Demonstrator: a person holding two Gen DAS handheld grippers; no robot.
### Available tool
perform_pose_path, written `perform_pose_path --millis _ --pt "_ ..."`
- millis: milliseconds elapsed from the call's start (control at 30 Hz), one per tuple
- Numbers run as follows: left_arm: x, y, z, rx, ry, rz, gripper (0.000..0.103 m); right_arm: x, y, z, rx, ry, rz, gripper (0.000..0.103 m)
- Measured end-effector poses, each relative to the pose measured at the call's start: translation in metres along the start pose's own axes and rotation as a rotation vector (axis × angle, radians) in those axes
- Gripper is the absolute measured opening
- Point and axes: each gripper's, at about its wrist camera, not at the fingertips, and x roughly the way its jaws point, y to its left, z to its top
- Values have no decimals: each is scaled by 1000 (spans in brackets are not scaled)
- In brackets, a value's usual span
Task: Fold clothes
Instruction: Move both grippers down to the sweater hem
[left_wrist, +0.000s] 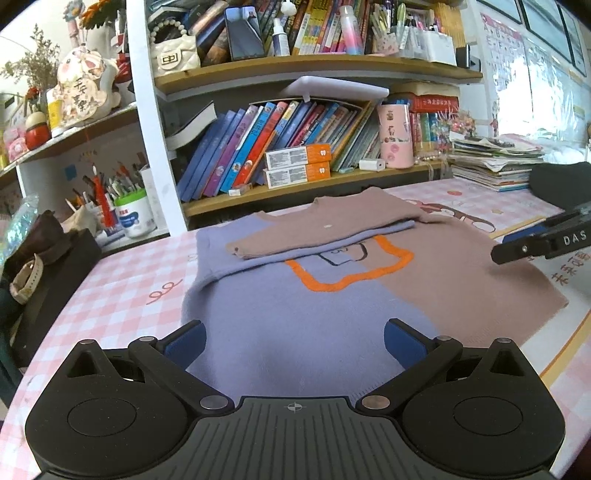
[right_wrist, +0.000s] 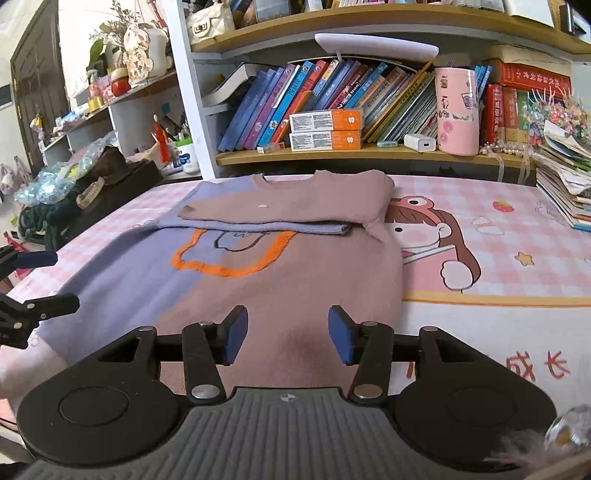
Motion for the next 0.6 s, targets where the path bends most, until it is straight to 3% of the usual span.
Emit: perform_pose_path --millis 267,367,500,600 --pt "-22 -5 -6 39 4 53 103 -35 5 -16 -49 22 -31 57" --pt "-31 4 -6 8 20 25 102 -49 0 -21 -34 17 -54 57" --pt "-31 19 -13 -60 44 12 87 -58 -8 -30 -2 28 -68 53" --pt "-29 30 -20 -115 61 7 68 -57 -15 -36 24 52 -88 48"
